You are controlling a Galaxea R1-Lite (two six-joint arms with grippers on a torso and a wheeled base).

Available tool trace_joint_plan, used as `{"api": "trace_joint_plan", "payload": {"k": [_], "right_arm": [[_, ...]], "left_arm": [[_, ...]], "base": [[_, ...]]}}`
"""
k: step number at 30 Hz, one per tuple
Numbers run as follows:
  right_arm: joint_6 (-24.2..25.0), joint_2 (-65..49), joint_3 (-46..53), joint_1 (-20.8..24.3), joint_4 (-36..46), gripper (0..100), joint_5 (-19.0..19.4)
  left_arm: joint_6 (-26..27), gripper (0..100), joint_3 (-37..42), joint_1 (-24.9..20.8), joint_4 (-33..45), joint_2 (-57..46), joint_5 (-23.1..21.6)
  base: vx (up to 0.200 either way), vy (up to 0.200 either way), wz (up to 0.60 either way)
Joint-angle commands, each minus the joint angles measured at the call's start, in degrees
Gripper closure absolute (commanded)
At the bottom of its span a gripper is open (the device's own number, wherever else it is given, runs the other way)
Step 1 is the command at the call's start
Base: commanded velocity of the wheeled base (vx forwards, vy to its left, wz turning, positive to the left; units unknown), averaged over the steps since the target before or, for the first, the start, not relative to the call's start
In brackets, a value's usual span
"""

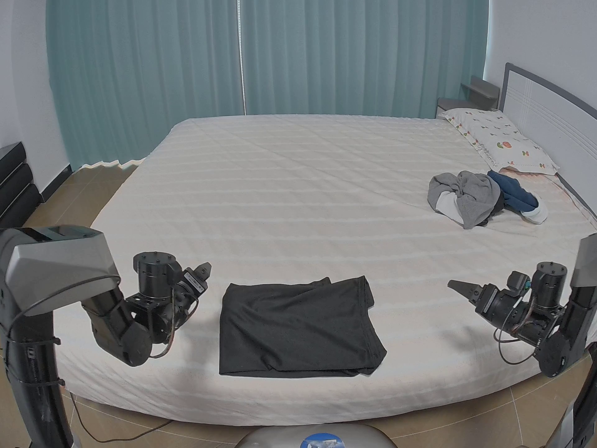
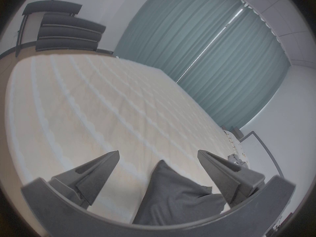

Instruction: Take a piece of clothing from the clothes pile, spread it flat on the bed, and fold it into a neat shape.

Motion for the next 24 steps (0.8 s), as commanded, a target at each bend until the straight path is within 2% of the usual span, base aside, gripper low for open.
{"api": "trace_joint_plan", "payload": {"k": [1, 3, 4, 9, 12, 14, 16, 18, 19, 20, 22, 23, 24], "right_arm": [[-10.6, -26.2, 12.0, -1.9, -0.1, 0, -1.2], [-11.9, -29.3, 12.0, -2.4, 1.3, 0, -1.8], [-13.1, -34.8, 12.0, -4.4, 4.4, 0, -2.1], [-15.9, -49.0, 12.0, -5.4, 13.5, 0, -2.1], [-18.1, -59.0, 12.0, -4.9, 22.6, 0, -2.0], [-19.5, -61.9, 12.0, -4.9, 26.1, 0, -2.0], [-22.4, -69.7, 12.0, -4.8, 35.1, 0, -1.8], [-23.5, -74.0, 11.9, -4.5, 39.6, 0, -1.8], [-24.9, -79.2, 11.5, -4.2, 45.5, 0, -1.8], [-25.3, -81.0, 11.0, -3.9, 47.8, 0, -1.8], [-26.2, -87.9, 8.1, -2.7, 58.5, 0, -1.8], [-26.2, -88.7, 7.6, -2.5, 60.0, 0, -1.8], [-26.3, -93.4, 4.6, -1.6, 68.9, 0, -1.9]], "left_arm": [[8.8, 0, 14.5, 0.8, -4.8, -23.5, 0.2], [11.2, 0, 16.0, 0.7, -4.8, -26.3, 0.4], [14.9, 0, 18.8, 0.7, -4.9, -31.5, 0.7], [18.9, 0, 24.2, 0.7, -3.7, -45.8, 3.3], [24.0, 0, 27.8, 0.2, -0.7, -53.4, 5.2], [25.3, 0, 28.7, -0.1, 0.2, -55.7, 6.0], [26.6, 0, 29.8, -0.3, 2.9, -62.0, 7.4], [27.3, 0, 30.3, -0.4, 5.7, -65.6, 8.7], [29.2, 0, 30.2, -0.4, 11.0, -70.0, 10.4], [29.8, 0, 30.1, -0.4, 13.1, -71.6, 10.8], [31.0, 0, 29.4, -0.3, 21.1, -78.4, 11.0], [31.1, 0, 29.3, -0.4, 21.8, -79.2, 11.0], [32.2, 0, 29.0, -0.3, 26.9, -83.5, 11.2]], "base": [[0.000, 0.000, 0.00], [0.000, 0.000, 0.00], [0.000, 0.000, 0.00], [0.000, 0.000, 0.00], [0.000, 0.000, 0.00], [0.000, 0.000, 0.00], [0.000, 0.000, 0.00], [0.000, 0.000, 0.00], [0.000, 0.000, 0.00], [0.000, 0.000, 0.00], [0.000, 0.000, 0.00], [0.000, 0.000, 0.00], [0.000, 0.000, 0.00]]}}
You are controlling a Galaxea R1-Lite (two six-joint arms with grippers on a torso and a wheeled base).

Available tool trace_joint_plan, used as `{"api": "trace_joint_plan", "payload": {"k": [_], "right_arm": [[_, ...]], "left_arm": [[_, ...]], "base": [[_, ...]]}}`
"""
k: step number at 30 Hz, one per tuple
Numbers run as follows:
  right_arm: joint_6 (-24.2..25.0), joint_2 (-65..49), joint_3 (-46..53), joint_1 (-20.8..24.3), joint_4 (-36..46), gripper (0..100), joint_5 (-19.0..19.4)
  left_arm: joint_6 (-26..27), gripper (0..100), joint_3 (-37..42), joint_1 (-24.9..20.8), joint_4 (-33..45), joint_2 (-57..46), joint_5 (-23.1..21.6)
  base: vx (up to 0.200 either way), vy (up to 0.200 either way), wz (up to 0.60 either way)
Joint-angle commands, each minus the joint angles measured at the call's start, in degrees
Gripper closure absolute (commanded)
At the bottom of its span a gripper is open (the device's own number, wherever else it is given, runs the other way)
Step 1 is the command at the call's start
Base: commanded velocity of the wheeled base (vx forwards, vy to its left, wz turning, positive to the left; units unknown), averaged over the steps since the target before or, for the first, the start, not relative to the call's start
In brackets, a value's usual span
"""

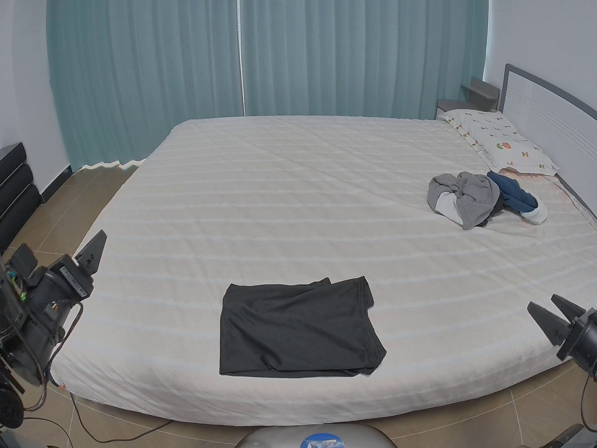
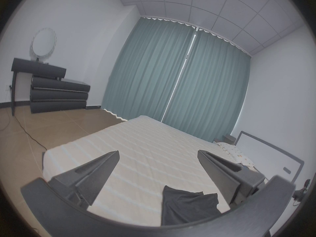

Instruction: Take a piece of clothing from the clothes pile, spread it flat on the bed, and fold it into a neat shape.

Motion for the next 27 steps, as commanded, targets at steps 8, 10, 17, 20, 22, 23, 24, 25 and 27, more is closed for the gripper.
{"api": "trace_joint_plan", "payload": {"k": [8, 10, 17, 20, 22, 23, 24, 25, 27], "right_arm": [[-13.2, -44.5, -16.5, 8.7, 56.9, 0, -0.5], [-13.9, -45.9, -17.4, 8.1, 60.6, 0, -0.6], [-14.9, -50.8, -17.0, 2.5, 61.4, 0, -0.6], [-16.5, -52.5, -16.8, 1.9, 61.7, 0, -0.5], [-21.8, -54.1, -16.3, 1.0, 61.2, 0, -0.5], [-22.7, -54.1, -16.5, 1.1, 61.1, 0, -0.5], [-23.3, -54.1, -16.7, 1.0, 61.0, 0, -0.5], [-23.8, -54.1, -16.7, 1.0, 60.7, 0, -0.5], [-24.4, -54.1, -16.2, 1.0, 60.2, 0, -0.6]], "left_arm": [[15.9, 0, 1.7, 5.2, 34.1, -43.5, 3.7], [17.6, 0, 1.7, 7.1, 37.1, -47.0, 3.4], [27.8, 0, 2.4, 9.4, 44.7, -59.7, 3.9], [29.0, 0, 2.4, 10.6, 46.5, -62.2, 3.9], [29.6, 0, 2.6, 12.7, 48.8, -66.1, 3.3], [29.7, 0, 2.7, 12.7, 49.2, -66.9, 3.0], [29.6, 0, 2.8, 12.9, 49.5, -67.2, 2.5], [29.4, 0, 3.1, 13.3, 49.5, -67.4, 1.9], [29.4, 0, 3.8, 14.0, 49.4, -67.7, 1.2]], "base": [[0.000, 0.000, 0.00], [0.000, 0.000, 0.00], [0.000, 0.000, 0.00], [0.000, 0.000, 0.00], [0.000, 0.000, 0.00], [0.000, 0.000, 0.00], [0.000, 0.000, 0.00], [0.000, 0.000, 0.00], [0.000, 0.000, 0.00]]}}
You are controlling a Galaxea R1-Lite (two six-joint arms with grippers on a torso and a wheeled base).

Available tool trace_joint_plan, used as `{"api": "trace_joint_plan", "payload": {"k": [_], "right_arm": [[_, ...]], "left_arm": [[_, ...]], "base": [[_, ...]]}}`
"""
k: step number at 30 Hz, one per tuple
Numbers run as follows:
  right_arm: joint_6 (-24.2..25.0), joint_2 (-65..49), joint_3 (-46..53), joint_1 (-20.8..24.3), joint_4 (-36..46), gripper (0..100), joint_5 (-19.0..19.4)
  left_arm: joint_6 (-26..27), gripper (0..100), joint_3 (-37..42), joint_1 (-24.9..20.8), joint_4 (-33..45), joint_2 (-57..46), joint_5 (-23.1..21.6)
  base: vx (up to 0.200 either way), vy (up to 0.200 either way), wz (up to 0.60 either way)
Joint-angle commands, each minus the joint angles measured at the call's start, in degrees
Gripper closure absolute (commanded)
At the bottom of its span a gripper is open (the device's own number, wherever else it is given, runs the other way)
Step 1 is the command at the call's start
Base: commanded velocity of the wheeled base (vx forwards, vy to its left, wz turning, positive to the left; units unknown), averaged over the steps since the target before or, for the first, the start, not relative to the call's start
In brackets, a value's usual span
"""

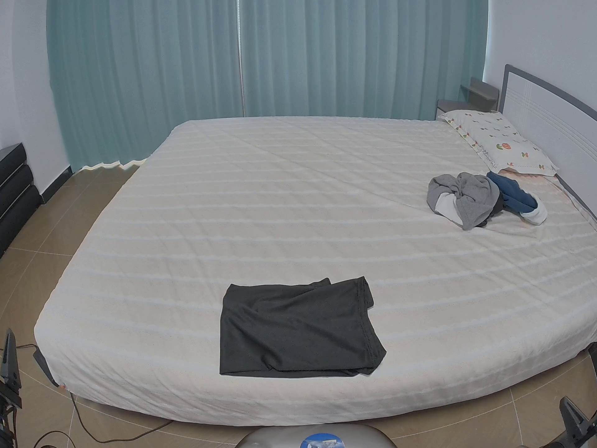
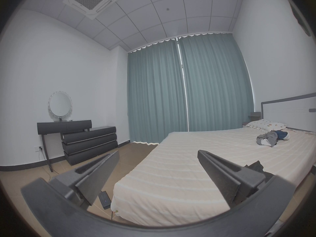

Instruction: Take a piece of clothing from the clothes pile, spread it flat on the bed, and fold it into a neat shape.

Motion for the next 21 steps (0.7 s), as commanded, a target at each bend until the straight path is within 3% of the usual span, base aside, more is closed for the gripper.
{"api": "trace_joint_plan", "payload": {"k": [1, 2, 4, 6, 9, 10, 11, 14, 15, 16, 21], "right_arm": [[-2.8, -4.0, 0.9, -0.9, -0.9, 0, -1.4], [-2.9, -4.0, 1.0, -0.9, -1.0, 0, -1.7], [-3.2, -4.1, 4.3, -0.9, -5.4, 0, -7.5], [-3.3, -4.0, 8.7, -0.9, -11.9, 0, -11.4], [-4.6, -4.0, 17.4, -0.9, -26.9, 0, -13.5], [-5.3, -4.0, 17.4, -1.0, -28.5, 0, -13.5], [-5.4, -4.0, 17.4, -1.0, -28.7, 0, -13.3], [-5.2, -4.0, 17.4, -1.0, -28.9, 0, -13.4], [-5.2, -4.0, 17.4, -1.0, -28.9, 0, -13.4], [-5.1, -4.1, 17.4, -1.0, -28.1, 0, -13.5], [-5.0, -4.1, 17.4, -1.0, -20.9, 0, -13.9]], "left_arm": [[0.8, 0, 2.1, 3.5, 1.1, -8.7, -2.3], [0.8, 0, 2.1, 3.6, 1.1, -8.9, -2.4], [0.9, 0, 4.2, 4.2, 0.1, -11.0, -6.3], [0.1, 0, 5.5, 4.2, -1.3, -11.0, -7.0], [-0.8, 0, 8.6, 4.2, -4.7, -11.0, -7.5], [-1.1, 0, 8.6, 4.2, -4.8, -11.0, -8.3], [-1.3, 0, 8.6, 4.2, -4.8, -11.0, -8.8], [-3.2, 0, 8.6, 4.2, -5.2, -11.0, -16.9], [-3.2, 0, 8.6, 4.2, -5.2, -11.0, -16.9], [-3.6, 0, 8.6, 4.2, -4.6, -11.0, -19.9], [-4.1, 0, 8.6, 4.2, 1.6, -11.0, -23.7]], "base": [[0.000, 0.000, 0.00], [0.000, 0.000, 0.00], [0.000, 0.000, 0.00], [0.000, 0.000, 0.00], [0.000, 0.000, 0.00], [0.000, 0.000, 0.00], [0.000, 0.000, 0.00], [0.000, 0.000, 0.00], [0.000, 0.000, 0.00], [0.000, 0.000, 0.00], [0.000, 0.000, 0.00]]}}
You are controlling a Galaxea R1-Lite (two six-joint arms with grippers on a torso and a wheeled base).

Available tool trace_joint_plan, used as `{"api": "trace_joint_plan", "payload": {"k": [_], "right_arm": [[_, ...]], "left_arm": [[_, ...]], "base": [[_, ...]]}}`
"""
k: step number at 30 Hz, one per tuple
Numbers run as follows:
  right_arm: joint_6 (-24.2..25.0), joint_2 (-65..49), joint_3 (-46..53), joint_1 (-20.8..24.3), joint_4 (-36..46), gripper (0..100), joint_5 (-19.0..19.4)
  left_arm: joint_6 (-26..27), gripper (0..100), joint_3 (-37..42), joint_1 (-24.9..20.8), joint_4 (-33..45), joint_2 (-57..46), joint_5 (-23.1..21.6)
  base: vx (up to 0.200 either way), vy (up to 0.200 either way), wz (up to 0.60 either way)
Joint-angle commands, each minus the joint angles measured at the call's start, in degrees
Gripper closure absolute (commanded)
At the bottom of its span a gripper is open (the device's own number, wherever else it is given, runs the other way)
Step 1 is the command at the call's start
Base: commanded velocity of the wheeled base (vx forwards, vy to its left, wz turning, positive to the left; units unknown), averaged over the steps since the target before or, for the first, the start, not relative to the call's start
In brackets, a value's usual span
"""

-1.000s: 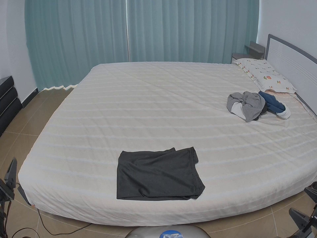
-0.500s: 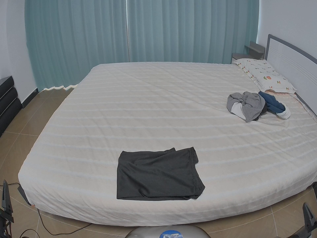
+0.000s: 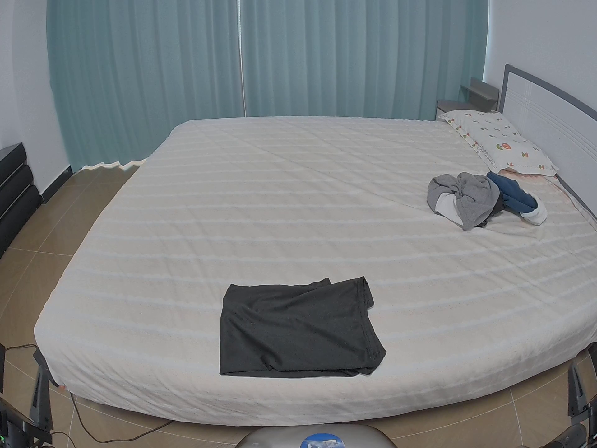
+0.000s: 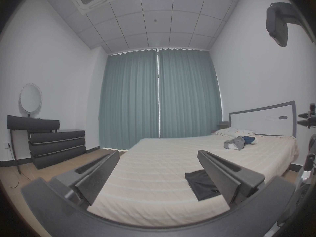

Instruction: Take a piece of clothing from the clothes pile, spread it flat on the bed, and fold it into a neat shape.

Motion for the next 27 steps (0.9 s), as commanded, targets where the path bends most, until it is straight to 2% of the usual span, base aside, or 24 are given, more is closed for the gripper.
{"api": "trace_joint_plan", "payload": {"k": [1, 2, 4, 9, 10, 12, 20, 24, 27], "right_arm": [[-0.1, -0.6, 1.5, 0.0, 4.9, 0, -0.8], [2.5, -0.6, 1.4, 0.2, 8.0, 0, -1.0], [5.7, -0.5, 1.4, 0.2, 7.3, 0, -0.8], [9.4, -0.5, 1.5, 0.0, 9.0, 0, -3.0], [11.0, -0.5, 1.5, 0.0, 11.5, 0, -3.5], [11.3, -0.5, 0.8, -0.1, 13.6, 0, -3.2], [12.0, -0.5, 1.2, 0.0, 12.5, 0, -3.2], [11.8, -0.5, 1.2, 0.0, 12.4, 0, -3.3], [11.4, -0.5, 1.2, 0.0, 12.5, 0, -3.1]], "left_arm": [[-0.7, 0, 1.2, 0.1, 3.6, -0.6, -2.2], [-0.8, 0, 1.2, 0.1, 7.4, -0.6, -2.5], [-0.4, 0, 1.2, 0.1, 9.1, -0.6, -2.6], [-0.9, 0, 1.2, 0.1, 11.3, -0.6, -2.9], [-0.9, 0, 1.2, 0.1, 11.3, -0.6, -2.9], [-0.9, 0, 1.2, 0.1, 11.4, -0.6, -2.9], [-0.9, 0, 1.2, 0.1, 11.4, -0.6, -3.0], [-2.7, 0, 1.1, 0.1, 11.3, -0.6, -4.8], [-1.6, 0, 1.2, 0.1, 11.3, -0.6, -4.1]], "base": [[0.000, 0.000, 0.00], [0.000, 0.000, 0.00], [0.000, 0.000, 0.00], [0.000, 0.000, 0.00], [0.000, 0.000, 0.00], [0.000, 0.000, 0.00], [0.000, 0.000, 0.00], [0.000, 0.000, 0.00], [0.000, 0.000, 0.00]]}}
